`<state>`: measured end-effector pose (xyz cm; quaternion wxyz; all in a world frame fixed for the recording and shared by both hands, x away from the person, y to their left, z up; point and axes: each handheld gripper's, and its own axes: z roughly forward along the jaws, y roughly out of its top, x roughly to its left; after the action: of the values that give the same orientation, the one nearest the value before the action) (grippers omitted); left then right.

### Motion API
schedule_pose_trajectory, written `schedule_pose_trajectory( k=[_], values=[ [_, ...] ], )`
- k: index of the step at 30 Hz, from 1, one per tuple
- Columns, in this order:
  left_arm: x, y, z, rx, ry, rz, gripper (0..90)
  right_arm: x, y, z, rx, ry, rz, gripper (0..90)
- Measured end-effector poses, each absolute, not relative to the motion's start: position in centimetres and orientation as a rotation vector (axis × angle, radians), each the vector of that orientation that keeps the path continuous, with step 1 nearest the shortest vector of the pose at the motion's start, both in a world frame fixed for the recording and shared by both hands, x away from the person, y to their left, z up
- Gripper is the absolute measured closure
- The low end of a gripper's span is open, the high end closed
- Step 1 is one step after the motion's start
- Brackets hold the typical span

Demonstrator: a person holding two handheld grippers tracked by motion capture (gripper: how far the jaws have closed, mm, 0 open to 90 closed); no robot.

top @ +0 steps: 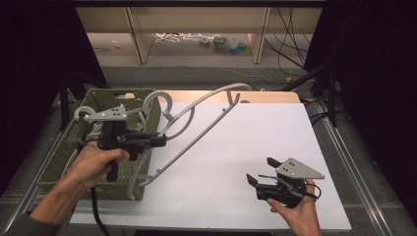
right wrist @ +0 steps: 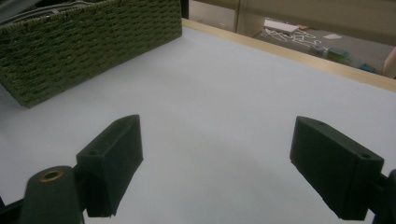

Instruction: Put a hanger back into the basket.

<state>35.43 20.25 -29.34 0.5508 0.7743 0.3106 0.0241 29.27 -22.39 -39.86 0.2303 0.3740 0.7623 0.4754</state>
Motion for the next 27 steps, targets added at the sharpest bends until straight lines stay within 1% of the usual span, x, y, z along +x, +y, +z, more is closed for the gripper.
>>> schedule_pose_trajectory(
  k=[4, 9, 12, 21, 27],
  values=[
    [35.3, 21.8, -27.3, 1.83, 0.724, 0.143, 79.4, 29.0, -22.4, -40.0, 1.035, 2.091, 1.32, 17.7],
    [36.0, 24.1, -25.8, 1.825, 0.773, 0.214, 79.5, 29.0, -22.5, -40.4, 1.028, 2.104, 1.309, 17.7],
    [36.7, 25.3, -25.8, 1.84, 0.817, 0.258, 79.5, 29.1, -22.5, -40.4, 1.019, 2.11, 1.303, 17.7],
    [38.6, 28.3, -27.4, 1.81, 0.932, 0.268, 79.5, 29.2, -22.5, -40.6, 1.025, 2.112, 1.299, 17.6],
    [39.5, 30.5, -27.5, 1.793, 0.982, 0.31, 79.5, 29.2, -22.3, -40.7, 1.027, 2.113, 1.298, 17.7]
  ],
)
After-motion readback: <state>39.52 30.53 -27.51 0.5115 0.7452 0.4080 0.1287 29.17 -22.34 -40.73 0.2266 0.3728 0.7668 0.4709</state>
